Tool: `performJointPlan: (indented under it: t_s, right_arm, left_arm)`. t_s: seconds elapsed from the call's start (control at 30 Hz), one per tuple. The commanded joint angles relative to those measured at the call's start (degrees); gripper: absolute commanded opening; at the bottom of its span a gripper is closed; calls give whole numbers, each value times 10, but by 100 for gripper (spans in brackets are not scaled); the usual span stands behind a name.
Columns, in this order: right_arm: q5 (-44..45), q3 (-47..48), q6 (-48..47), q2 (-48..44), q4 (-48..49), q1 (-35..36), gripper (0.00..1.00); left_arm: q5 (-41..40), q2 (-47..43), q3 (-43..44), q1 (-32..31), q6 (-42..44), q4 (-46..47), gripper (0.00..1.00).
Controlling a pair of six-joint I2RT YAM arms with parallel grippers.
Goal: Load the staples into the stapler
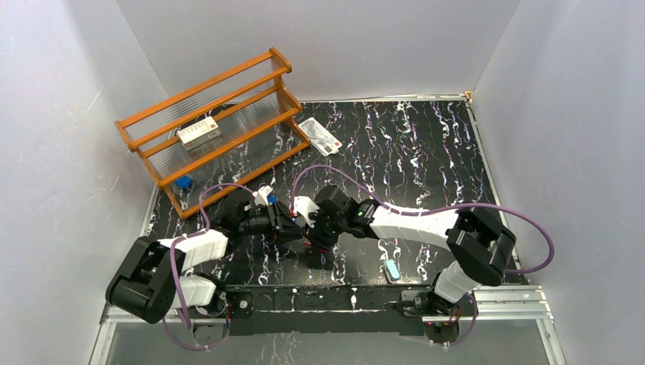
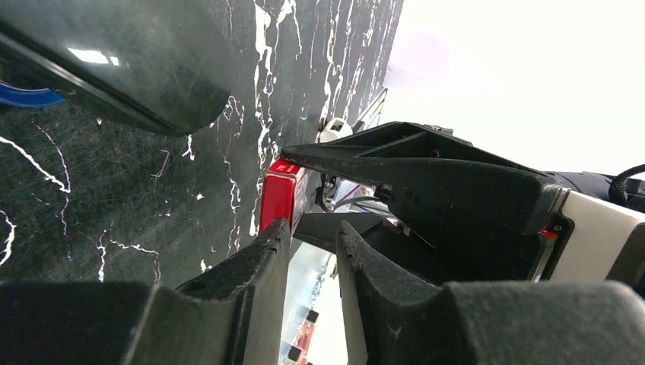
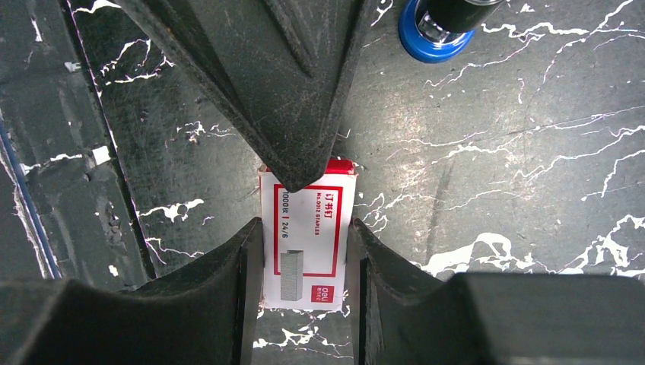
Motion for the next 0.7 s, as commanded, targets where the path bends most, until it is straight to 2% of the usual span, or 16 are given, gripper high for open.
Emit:
performJointPlan:
  t_s: [0.0,0.67]
  right_arm:
    - [-3,27,3,2,27,4,41]
    - [-5,41,-1,8,31,9,42]
  left_arm:
    - [12,3,2,-4,11,13,27]
    - [23,47,11,-30,21,32,25]
